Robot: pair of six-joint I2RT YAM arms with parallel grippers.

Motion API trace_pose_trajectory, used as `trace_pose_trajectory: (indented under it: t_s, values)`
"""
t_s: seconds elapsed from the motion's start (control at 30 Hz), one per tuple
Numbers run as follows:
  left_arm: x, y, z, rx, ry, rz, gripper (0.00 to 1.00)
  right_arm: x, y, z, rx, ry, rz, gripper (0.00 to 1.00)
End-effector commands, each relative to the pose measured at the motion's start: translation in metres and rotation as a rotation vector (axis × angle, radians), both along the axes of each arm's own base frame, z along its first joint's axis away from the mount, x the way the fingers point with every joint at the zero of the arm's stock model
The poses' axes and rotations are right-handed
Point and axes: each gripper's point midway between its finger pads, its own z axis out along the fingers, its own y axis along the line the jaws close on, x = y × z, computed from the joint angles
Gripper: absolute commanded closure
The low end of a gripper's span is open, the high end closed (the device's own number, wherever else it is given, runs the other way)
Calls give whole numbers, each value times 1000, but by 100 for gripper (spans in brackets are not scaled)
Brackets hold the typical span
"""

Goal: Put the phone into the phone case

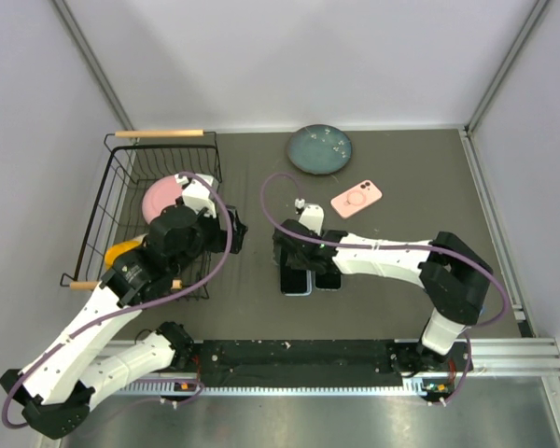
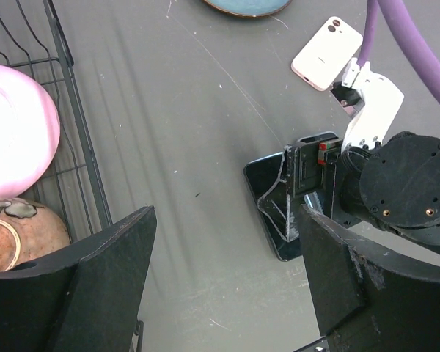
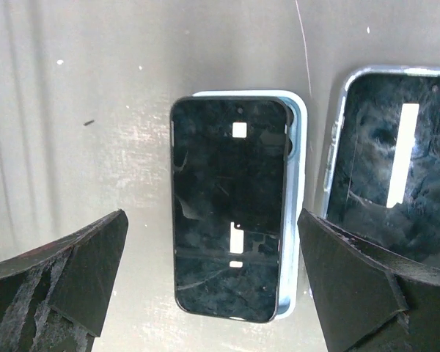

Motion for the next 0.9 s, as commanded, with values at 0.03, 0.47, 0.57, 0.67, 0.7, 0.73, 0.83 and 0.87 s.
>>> trace_pose_trajectory:
  t_s: [0.03,0.47,0.57,0.67,0.7,0.73,0.83,0.87]
  values:
    - [1,-1,18,-39,-57,-8,17,12,11,11,-65,-61,69,1]
    - [-1,1,21,-43,-67,-5,17,16,4,-8,-139,-43,58,1]
    - [0,1,21,-44,-68,-4,17,15,3,-13,-147,-32,62,1]
    - [-1,2,22,-45,-71,-5,17,14,3,-20,-151,-16,63,1]
    - [-1,3,23,-46,-74,-2,17,13,3,-23,-156,-9,65,1]
    - [-1,4,23,-47,-77,1,17,13,3,-24,-158,-9,66,1]
    - [-1,6,22,-39,-78,11,17,13,3,-31,-169,7,71,3]
    - [-1,6,23,-42,-82,10,17,13,2,-32,-174,11,75,4]
